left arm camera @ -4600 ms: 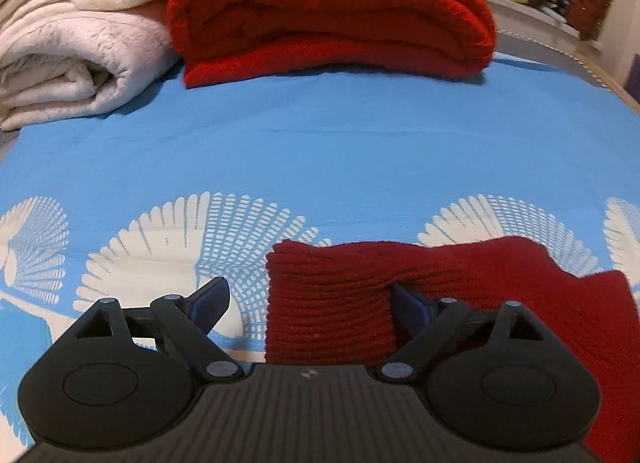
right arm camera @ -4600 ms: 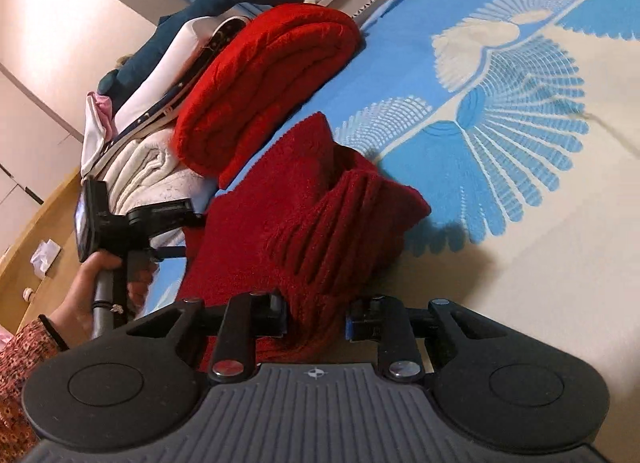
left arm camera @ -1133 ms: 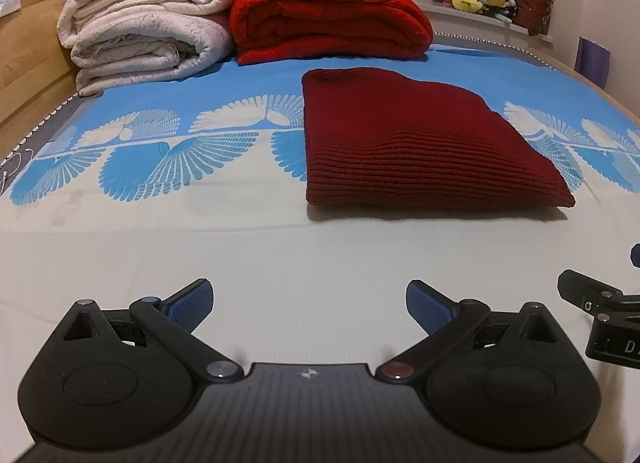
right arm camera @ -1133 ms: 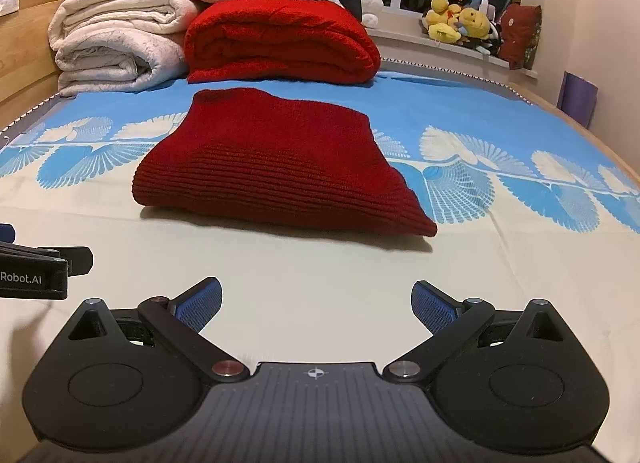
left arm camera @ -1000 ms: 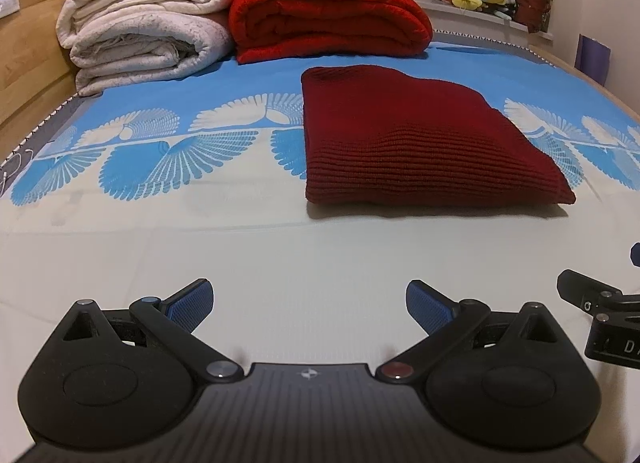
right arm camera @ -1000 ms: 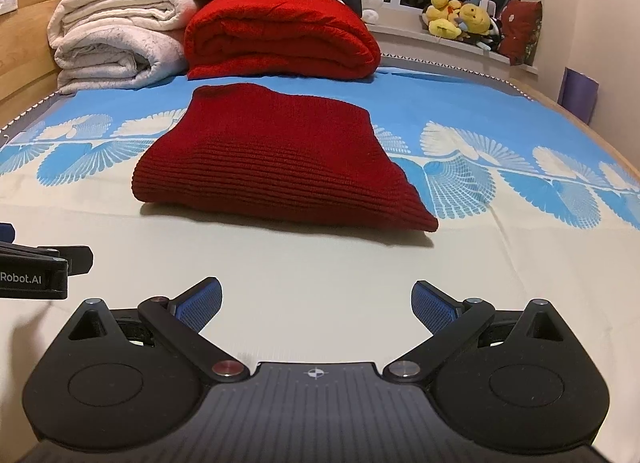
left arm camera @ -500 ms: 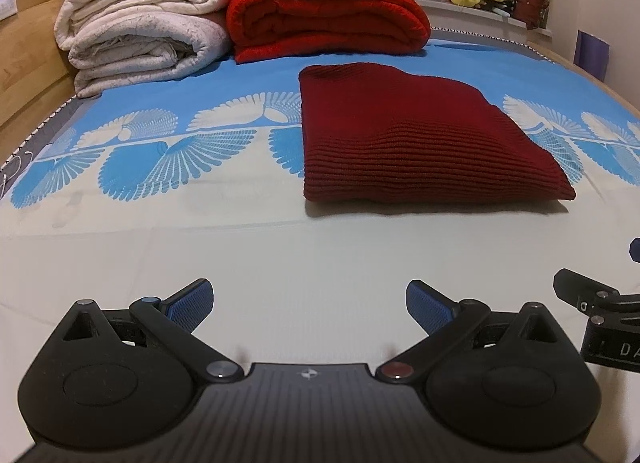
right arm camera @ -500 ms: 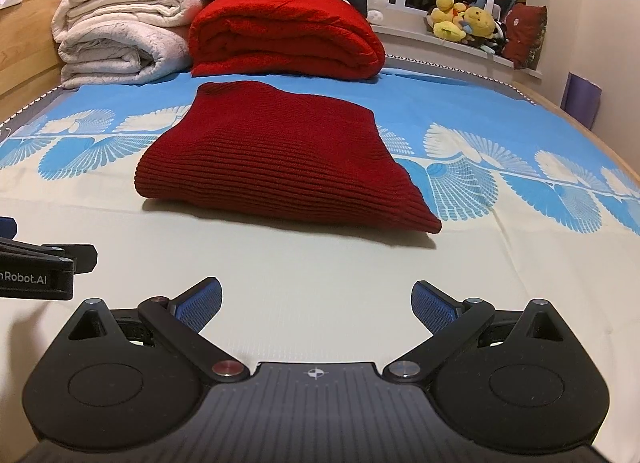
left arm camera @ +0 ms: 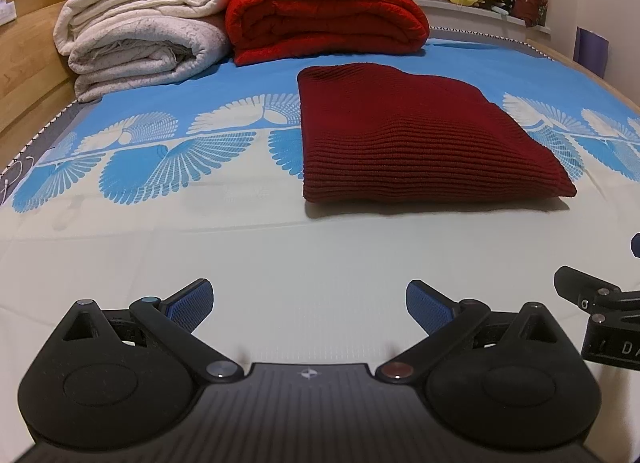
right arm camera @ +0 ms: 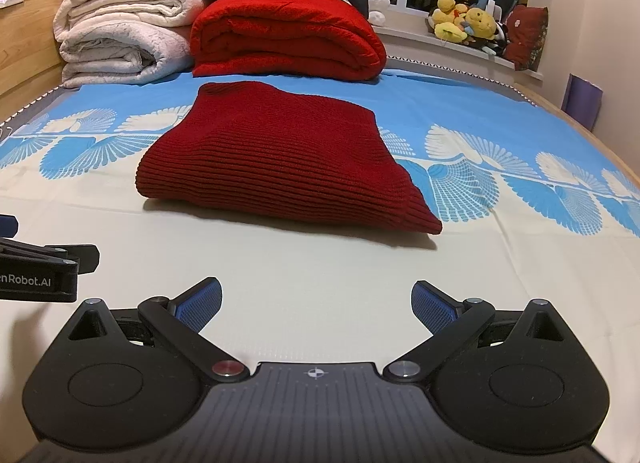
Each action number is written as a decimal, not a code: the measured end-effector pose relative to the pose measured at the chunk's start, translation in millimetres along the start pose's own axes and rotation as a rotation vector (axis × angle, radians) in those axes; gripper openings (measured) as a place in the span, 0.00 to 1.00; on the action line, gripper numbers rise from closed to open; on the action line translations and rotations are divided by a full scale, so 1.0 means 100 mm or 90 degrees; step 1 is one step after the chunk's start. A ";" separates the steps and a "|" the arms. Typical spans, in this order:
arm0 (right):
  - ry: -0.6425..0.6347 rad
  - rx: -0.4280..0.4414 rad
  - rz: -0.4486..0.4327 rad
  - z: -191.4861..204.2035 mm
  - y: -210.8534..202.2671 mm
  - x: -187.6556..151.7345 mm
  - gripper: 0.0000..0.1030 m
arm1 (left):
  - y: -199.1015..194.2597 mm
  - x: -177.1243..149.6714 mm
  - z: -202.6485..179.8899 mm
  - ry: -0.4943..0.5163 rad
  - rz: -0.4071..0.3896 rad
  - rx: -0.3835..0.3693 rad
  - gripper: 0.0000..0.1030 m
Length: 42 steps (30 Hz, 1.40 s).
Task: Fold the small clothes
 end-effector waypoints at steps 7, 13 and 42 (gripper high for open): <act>-0.001 0.001 0.001 0.00 0.00 0.00 0.98 | 0.00 0.00 0.00 0.001 0.000 0.000 1.00; -0.001 0.002 0.001 0.00 0.00 0.00 0.98 | 0.00 0.00 0.00 0.002 0.000 0.000 1.00; -0.004 0.010 0.005 -0.01 0.01 -0.03 0.98 | 0.02 -0.02 -0.02 0.013 0.004 0.000 1.00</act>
Point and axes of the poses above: each gripper's, at about its wrist camera, not at the fingertips, and y roughly the way its jaws point, z to its left, x to its top, the point moved 2 cm from there along y, roughly the way its jaws point, and after that the axes turned 1 degree about y, right-handed, at the moved point
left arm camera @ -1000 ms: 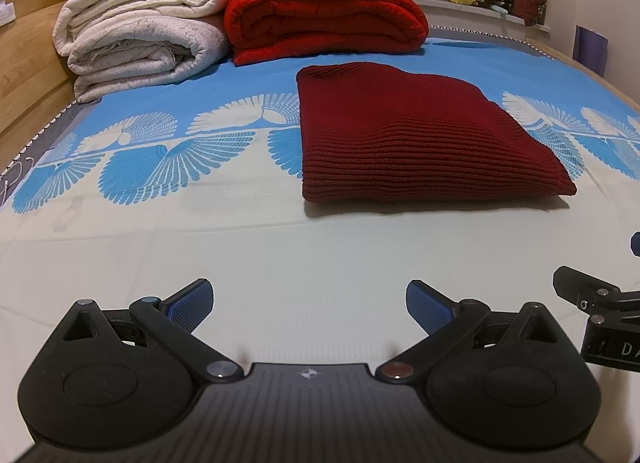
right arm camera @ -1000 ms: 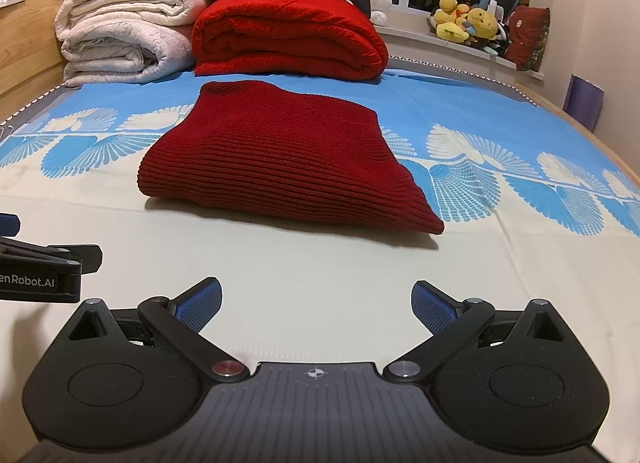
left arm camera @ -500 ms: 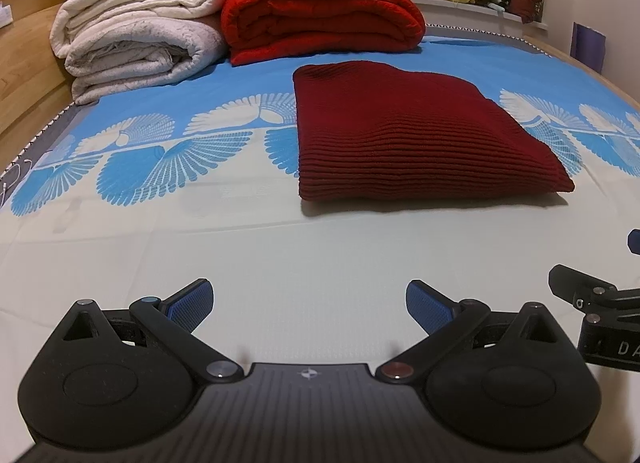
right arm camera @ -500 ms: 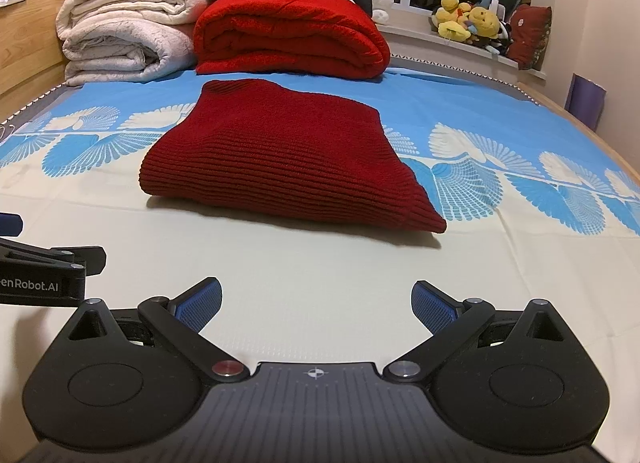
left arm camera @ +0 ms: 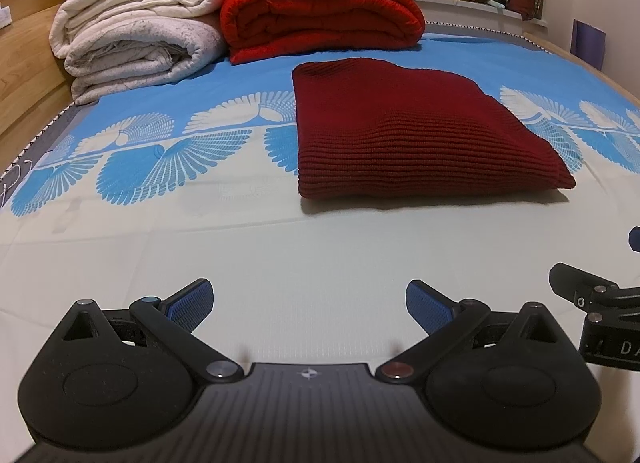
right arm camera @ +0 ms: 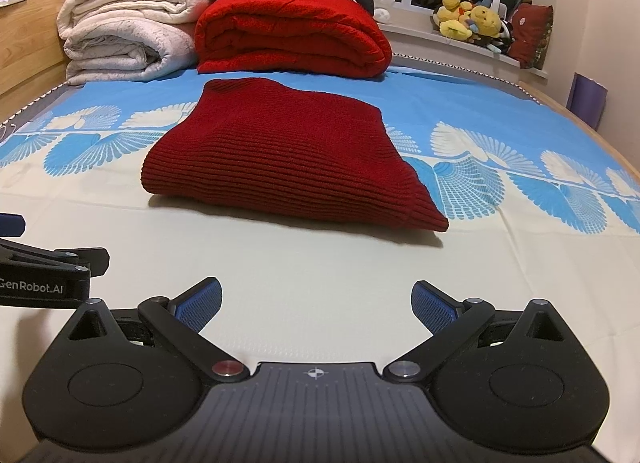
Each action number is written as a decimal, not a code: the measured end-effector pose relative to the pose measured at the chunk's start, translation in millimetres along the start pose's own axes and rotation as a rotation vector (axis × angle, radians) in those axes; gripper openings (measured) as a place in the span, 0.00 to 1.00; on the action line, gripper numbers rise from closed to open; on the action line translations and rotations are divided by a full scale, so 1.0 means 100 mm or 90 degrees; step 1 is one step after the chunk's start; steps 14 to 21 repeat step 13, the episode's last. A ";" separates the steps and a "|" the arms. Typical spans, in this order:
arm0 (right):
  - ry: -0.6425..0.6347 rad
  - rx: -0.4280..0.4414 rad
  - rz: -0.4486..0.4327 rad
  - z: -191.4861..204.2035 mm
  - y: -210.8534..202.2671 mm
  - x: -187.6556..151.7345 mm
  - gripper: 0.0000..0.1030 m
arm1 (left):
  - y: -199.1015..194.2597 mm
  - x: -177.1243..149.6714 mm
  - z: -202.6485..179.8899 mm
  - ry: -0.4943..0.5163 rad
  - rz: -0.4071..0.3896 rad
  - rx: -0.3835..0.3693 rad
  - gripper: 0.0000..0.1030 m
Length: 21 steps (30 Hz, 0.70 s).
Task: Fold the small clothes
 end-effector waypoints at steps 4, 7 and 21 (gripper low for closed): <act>0.000 0.000 0.000 0.00 0.00 0.00 0.97 | 0.01 -0.01 0.01 -0.001 0.002 0.004 1.00; 0.000 0.001 0.000 -0.01 0.00 0.00 0.98 | 0.01 -0.01 0.01 0.000 0.002 0.003 1.00; -0.006 0.008 -0.001 0.00 -0.02 -0.01 0.98 | 0.01 -0.02 -0.01 -0.002 0.003 -0.002 1.00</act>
Point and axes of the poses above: each gripper's, at about its wrist camera, not at the fingertips, and y roughly the way its jaws point, z to its left, x to its top, the point moved 2 cm from there along y, roughly the way its jaws point, and after that the axes turned 1 degree about y, right-handed, at the moved point
